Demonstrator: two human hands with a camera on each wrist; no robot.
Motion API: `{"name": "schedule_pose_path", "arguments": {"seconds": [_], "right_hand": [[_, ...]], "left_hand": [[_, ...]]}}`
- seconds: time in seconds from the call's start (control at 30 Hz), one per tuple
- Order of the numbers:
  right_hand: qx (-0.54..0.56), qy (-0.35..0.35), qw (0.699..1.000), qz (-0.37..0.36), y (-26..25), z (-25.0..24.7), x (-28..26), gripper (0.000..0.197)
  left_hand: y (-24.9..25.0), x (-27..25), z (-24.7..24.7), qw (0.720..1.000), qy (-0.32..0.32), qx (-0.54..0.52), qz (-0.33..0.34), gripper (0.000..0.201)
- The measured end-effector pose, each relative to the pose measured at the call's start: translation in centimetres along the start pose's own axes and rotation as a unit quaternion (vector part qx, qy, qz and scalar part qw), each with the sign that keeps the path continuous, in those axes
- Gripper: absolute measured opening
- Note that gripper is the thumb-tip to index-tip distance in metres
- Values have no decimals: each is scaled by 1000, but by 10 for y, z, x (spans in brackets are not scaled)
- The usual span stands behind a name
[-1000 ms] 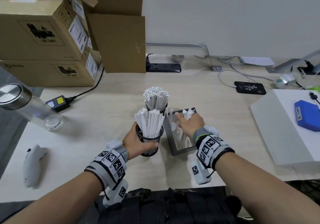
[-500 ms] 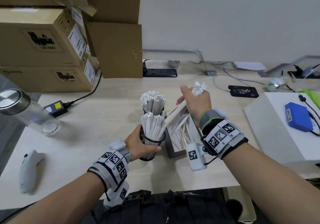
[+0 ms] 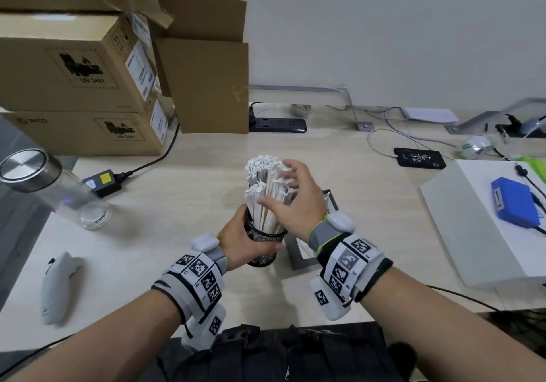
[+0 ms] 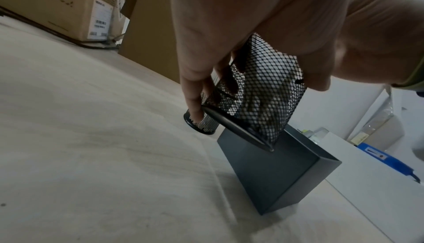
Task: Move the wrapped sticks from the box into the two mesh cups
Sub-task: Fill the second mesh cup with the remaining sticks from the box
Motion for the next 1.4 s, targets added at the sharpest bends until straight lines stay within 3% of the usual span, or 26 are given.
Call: {"name": "schedule_pose_path", "arguments": {"seconds": [0.07,0.23,0.3,0.4,0.5,0.57,0.63,0.73,0.97,1.07,1.2,1.33,1.4], "right_hand": [[-22,36,999,-33,0,-11,7,74],[7,-59,998,-16,5,20,-1,65],[-6,-44,999,-29,0,23,-3,51],[-16,9,1000,5,9,15,6,23],[-24,-42,999,3,10,22,6,25],[-5,-84,995,-46,-3,31,0,28],[10,-77,993,-88,-14,29,-2,40],[28,-36,998,-32,4,19,7,57],[-2,-99,995,23,14,36,-9,67],[-46,-73,996,17,16,36,-10,50],[16,-94,995,41,25,39,-13,57],[16,-28,986,164,80,11,-15,44],[-44,-60,968,238,116,0,-22,45]], "left_hand": [[-1,-2,-3,1000,1,1,7,89],[3,-7,-1,1000,-12,-5,12,81],[10,-14,5,999,-32,6,25,75],[15,-20,10,998,-36,28,53,83],[3,-11,2,1000,-15,10,20,91],[-8,-6,-4,1000,5,-3,-17,97],[-13,-5,-10,999,21,3,-35,97],[-6,-8,-7,999,11,42,-10,86],[5,-15,-4,997,20,81,6,73],[6,-16,5,996,-7,84,20,80],[-10,-11,2,1000,-18,-6,-19,94],[-26,-5,-11,997,9,-49,-52,106],[-32,-3,-13,996,12,-54,-63,104]]}}
Point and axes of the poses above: each hand's wrist, its own x-axis towards the middle knuckle, its own z-axis out of the palm, y = z × x, the point moved 10 cm from there along x, towards the middle knuckle, and after that the axes turned 11 degrees about -z, right-handed, at the moved point
